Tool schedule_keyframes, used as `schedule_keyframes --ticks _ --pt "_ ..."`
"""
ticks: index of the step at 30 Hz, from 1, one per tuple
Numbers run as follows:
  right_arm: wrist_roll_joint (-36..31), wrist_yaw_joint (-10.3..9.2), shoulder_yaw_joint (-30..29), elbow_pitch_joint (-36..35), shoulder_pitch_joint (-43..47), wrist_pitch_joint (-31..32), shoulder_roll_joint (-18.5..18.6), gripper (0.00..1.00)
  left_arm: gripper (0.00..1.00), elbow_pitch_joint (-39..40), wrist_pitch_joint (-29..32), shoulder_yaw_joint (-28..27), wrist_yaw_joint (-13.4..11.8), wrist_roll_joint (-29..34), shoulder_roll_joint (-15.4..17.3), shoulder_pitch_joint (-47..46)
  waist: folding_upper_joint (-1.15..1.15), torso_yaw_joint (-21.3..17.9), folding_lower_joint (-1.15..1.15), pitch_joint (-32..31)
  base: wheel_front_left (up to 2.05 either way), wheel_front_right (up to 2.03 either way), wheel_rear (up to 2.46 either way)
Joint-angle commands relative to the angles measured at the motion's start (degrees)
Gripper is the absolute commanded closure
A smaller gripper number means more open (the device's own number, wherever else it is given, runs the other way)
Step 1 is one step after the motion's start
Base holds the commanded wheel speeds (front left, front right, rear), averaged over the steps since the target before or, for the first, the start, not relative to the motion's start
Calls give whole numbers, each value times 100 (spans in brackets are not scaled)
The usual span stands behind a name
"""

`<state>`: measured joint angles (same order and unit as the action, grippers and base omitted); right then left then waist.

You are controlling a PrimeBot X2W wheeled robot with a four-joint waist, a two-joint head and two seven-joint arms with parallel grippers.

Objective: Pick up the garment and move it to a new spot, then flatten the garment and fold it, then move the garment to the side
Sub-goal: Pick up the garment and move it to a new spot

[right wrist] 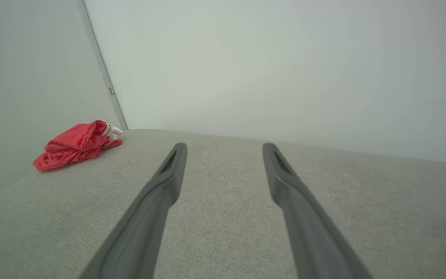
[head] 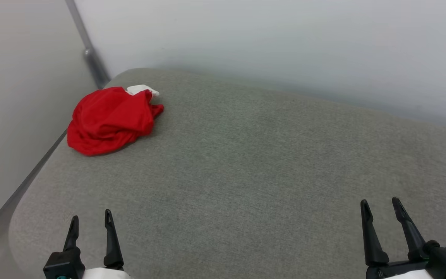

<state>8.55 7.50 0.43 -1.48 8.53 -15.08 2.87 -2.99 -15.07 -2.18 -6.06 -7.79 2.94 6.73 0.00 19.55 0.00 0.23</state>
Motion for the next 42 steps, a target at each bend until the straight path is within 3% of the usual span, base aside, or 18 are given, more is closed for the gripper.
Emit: schedule_keyframes --ticks 1,11,24,31,36,42 --pt "-17 -2 -9 -13 85 -14 1 0 0 -5 -16 -20 -6 11 -7 10 0 239 0 10 0 0 0" --pt "-40 -2 56 -10 95 -14 1 0 0 4 -16 -135 -41 -34 -7 34 0 857 0 32 0 0 0" --pt "-193 -2 273 82 -184 -15 2 0 0 108 -16 -345 -156 -248 -6 90 0 987 0 196 0 0 0" --pt "-236 -2 201 35 -161 -15 2 0 0 -121 -16 -599 212 -36 34 -415 0 945 0 228 0 0 0" --pt "-319 -2 75 -55 -128 -14 0 0 0 -395 -16 -836 508 -15 273 -1053 0 839 0 393 0 0 0" --pt "-609 -2 -34 -250 -410 -14 3 0 0 -795 -16 -1172 841 -159 774 -2300 0 478 0 1022 0 0 0"
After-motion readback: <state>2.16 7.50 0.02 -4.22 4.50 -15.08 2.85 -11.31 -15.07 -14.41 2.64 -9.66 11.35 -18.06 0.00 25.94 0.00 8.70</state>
